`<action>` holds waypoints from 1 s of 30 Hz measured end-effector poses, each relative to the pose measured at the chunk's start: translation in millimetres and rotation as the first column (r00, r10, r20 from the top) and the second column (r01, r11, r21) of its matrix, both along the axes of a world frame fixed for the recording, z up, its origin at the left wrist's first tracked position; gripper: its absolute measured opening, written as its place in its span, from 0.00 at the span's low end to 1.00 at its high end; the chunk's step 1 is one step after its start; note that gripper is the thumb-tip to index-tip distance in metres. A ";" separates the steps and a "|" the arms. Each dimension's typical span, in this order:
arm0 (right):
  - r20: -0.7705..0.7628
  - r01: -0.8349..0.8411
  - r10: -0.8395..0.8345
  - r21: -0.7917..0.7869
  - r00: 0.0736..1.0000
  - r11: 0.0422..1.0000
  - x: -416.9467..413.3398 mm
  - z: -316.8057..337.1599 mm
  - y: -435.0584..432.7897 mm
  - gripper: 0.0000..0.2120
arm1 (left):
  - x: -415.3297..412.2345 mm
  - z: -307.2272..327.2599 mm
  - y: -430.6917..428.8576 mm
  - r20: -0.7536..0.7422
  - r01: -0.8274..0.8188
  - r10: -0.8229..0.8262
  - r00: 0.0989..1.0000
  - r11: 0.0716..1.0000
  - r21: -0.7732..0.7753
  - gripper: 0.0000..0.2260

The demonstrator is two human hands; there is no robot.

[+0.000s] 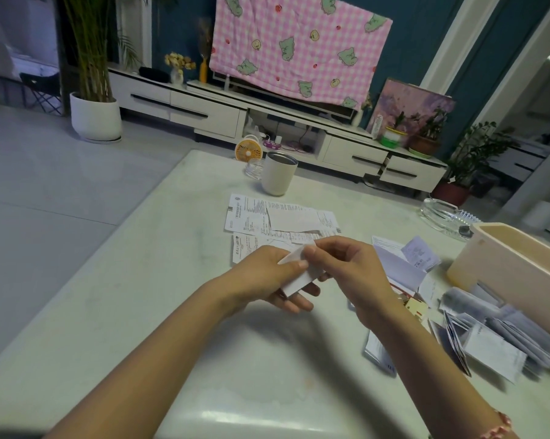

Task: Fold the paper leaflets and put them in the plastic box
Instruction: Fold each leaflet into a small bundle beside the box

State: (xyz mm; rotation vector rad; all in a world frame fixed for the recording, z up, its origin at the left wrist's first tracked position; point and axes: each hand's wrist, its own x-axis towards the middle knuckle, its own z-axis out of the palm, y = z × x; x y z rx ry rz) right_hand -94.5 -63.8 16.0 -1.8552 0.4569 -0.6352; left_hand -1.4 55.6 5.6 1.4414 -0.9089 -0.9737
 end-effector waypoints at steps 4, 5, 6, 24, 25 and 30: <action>0.035 0.069 -0.072 0.070 0.997 0.995 0.0 -0.8 -3.7 0.05 | 1.5 -0.7 0.4 -0.031 0.052 -0.051 0.998 0.998 0.043 0.12; 0.027 0.050 -0.053 0.077 0.998 0.996 -0.8 -0.1 -5.5 0.07 | 1.5 -1.0 0.3 -0.036 0.066 -0.064 0.997 0.996 0.054 0.12; 0.002 0.013 -0.013 0.061 1.000 0.998 -2.5 0.6 -7.0 0.09 | 1.9 -1.3 0.4 -0.032 0.081 -0.079 0.996 0.994 0.067 0.12; -0.021 0.347 -0.346 0.093 0.938 0.933 -51.5 20.9 -57.4 0.02 | -5.3 -6.1 -24.7 0.092 -0.110 0.099 0.991 0.988 0.111 0.11; -0.020 0.401 -0.401 0.089 0.916 0.912 -55.3 21.6 -66.9 0.05 | -3.8 -7.1 -24.8 0.107 -0.125 0.111 0.988 0.984 0.127 0.10; -0.267 0.450 -0.514 -0.269 0.815 0.852 -62.3 -11.7 -98.0 0.05 | 1.3 -12.1 -24.4 0.143 -0.220 0.198 0.970 0.961 0.167 0.08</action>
